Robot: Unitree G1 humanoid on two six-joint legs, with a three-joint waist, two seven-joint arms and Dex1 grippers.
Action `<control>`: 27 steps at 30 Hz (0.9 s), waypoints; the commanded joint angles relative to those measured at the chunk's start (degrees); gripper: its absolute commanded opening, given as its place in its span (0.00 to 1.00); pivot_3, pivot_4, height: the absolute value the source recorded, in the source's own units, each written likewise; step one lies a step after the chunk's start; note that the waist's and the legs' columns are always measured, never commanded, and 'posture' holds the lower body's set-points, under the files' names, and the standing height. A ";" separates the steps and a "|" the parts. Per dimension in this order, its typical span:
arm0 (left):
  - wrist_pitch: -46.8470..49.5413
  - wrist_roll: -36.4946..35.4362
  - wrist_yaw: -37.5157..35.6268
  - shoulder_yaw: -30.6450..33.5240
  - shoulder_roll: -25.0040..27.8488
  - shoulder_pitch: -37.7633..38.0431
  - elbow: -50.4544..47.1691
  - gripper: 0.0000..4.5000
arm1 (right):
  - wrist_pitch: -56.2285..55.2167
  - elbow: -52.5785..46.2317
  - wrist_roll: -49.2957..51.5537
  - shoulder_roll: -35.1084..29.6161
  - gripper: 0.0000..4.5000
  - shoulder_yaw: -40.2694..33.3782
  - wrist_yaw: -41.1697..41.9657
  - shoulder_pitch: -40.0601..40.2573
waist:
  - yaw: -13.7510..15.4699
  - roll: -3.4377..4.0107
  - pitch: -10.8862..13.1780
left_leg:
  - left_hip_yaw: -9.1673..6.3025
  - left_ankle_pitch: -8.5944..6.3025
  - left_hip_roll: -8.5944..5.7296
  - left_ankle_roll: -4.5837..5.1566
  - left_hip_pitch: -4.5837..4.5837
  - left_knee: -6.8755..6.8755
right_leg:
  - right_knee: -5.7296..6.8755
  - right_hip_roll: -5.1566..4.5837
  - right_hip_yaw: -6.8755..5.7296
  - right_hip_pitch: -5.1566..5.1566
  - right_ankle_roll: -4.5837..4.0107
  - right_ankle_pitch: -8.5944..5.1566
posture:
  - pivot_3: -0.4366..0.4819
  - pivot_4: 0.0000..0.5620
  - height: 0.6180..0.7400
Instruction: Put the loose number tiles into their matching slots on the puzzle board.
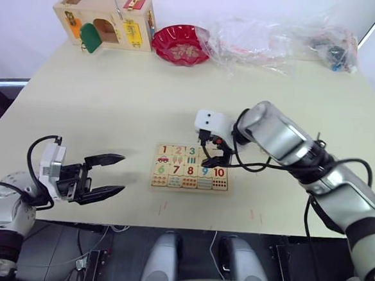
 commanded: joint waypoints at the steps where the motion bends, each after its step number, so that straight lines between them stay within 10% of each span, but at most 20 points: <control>1: 0.13 -0.22 -1.72 2.09 -0.30 -0.56 -0.36 1.00 | -6.24 -5.83 5.85 -1.02 0.98 -11.72 -0.37 7.13 | 0.00 -0.03 -0.02 | -0.02 0.00 0.01 0.00 0.00 0.02 | 0.01 0.01 -0.01 0.01 0.00 0.00 | 0.48 0.27 1.00; 6: 0.38 0.00 -1.72 2.18 -0.39 -1.34 0.22 1.00 | -12.76 -1.19 4.21 -1.07 0.84 -13.29 -3.02 9.98 | -0.15 -0.03 -0.01 | -0.03 0.00 0.01 0.01 0.06 0.03 | 0.03 0.02 -0.01 0.06 0.00 0.00 | 0.48 0.27 1.00; 14: 0.65 0.59 -1.72 2.15 -0.88 -2.39 0.41 1.00 | -20.98 9.86 1.21 1.20 0.03 -12.46 -4.59 8.67 | -0.09 -0.03 -0.01 | -0.01 0.01 0.01 0.01 0.06 0.02 | 0.02 0.05 0.02 0.07 0.00 0.00 | 0.48 0.27 1.00; 27: 0.70 1.23 -1.72 3.86 -1.58 -1.04 -0.33 1.00 | -25.60 15.30 -1.85 3.67 0.01 -11.76 -3.47 8.10 | -0.11 -0.02 -0.01 | -0.02 0.01 0.02 0.01 0.07 0.01 | 0.02 0.05 0.02 0.07 -0.01 0.00 | 0.48 0.27 1.00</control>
